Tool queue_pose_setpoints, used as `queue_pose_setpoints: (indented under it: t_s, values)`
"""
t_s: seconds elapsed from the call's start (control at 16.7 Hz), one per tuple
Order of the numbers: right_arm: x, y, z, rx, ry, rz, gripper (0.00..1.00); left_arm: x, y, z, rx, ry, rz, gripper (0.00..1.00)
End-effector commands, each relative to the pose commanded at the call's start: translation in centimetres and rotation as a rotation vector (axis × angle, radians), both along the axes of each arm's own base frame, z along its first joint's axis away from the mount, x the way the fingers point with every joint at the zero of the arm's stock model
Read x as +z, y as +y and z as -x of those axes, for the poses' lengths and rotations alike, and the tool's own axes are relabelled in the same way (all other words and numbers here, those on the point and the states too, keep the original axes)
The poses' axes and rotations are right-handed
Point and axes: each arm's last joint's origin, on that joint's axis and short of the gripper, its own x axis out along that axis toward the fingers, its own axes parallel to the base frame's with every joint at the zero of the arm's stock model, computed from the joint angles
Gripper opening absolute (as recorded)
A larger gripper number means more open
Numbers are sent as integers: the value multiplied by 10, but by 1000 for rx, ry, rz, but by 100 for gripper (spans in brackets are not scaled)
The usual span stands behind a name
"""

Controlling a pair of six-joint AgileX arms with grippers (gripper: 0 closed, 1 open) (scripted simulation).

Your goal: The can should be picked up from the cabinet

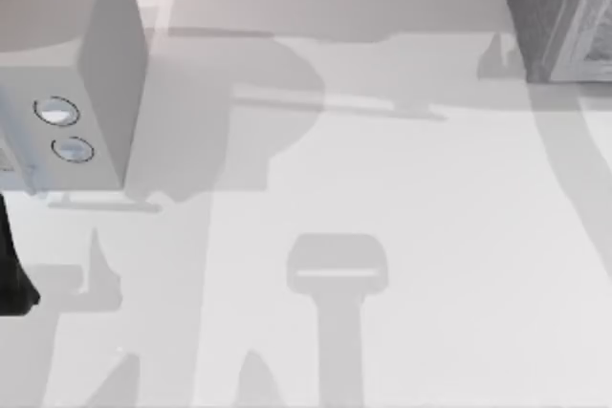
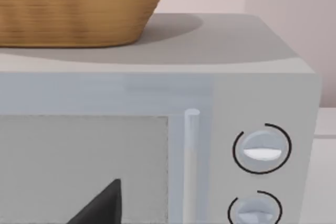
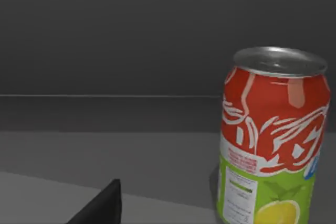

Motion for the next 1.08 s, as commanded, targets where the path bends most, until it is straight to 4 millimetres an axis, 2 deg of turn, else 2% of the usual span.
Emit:
queue_pose_setpoints:
  t_s: [0.42,0.54,0.84,1.08]
  values:
    - [-6,-2,-3,2,4,1,100,0,0,0,0,0,0,100]
    - [-4,-2,-13,0,-1,1,100,0,0,0,0,0,0,100]
    - [-5,-3,-54,0,2,1,100,0,0,0,0,0,0,100]
    - [-5,-4,-61,0,0,1,100,0,0,0,0,0,0,100]
